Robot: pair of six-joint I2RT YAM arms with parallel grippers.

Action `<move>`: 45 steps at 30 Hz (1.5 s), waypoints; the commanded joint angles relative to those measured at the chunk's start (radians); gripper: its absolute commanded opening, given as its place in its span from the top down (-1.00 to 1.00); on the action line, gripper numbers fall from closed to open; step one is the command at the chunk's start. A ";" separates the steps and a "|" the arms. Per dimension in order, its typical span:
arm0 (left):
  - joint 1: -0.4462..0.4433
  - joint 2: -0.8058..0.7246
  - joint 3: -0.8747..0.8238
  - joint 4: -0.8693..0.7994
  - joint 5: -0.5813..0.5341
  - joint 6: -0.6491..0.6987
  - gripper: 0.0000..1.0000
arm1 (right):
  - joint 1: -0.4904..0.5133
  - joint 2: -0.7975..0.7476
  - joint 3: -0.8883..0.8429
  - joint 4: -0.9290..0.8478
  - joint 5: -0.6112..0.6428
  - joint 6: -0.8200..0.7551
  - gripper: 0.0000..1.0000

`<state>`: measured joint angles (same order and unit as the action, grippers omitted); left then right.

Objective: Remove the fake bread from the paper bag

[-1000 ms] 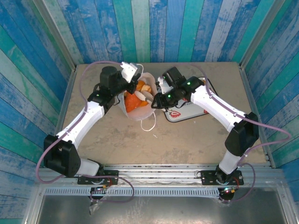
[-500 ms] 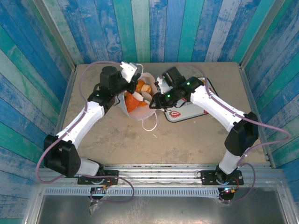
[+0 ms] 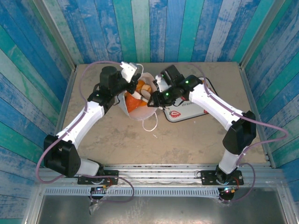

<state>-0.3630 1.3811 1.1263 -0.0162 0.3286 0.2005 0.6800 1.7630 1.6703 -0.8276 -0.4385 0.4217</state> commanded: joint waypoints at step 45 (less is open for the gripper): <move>0.000 -0.009 0.000 0.093 -0.071 -0.044 1.00 | 0.040 0.049 0.154 -0.146 0.123 -0.038 0.06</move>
<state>-0.3630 1.3811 1.1255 -0.0040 0.2966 0.1772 0.7151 1.8690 1.8008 -0.9531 -0.3504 0.3882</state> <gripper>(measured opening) 0.043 0.473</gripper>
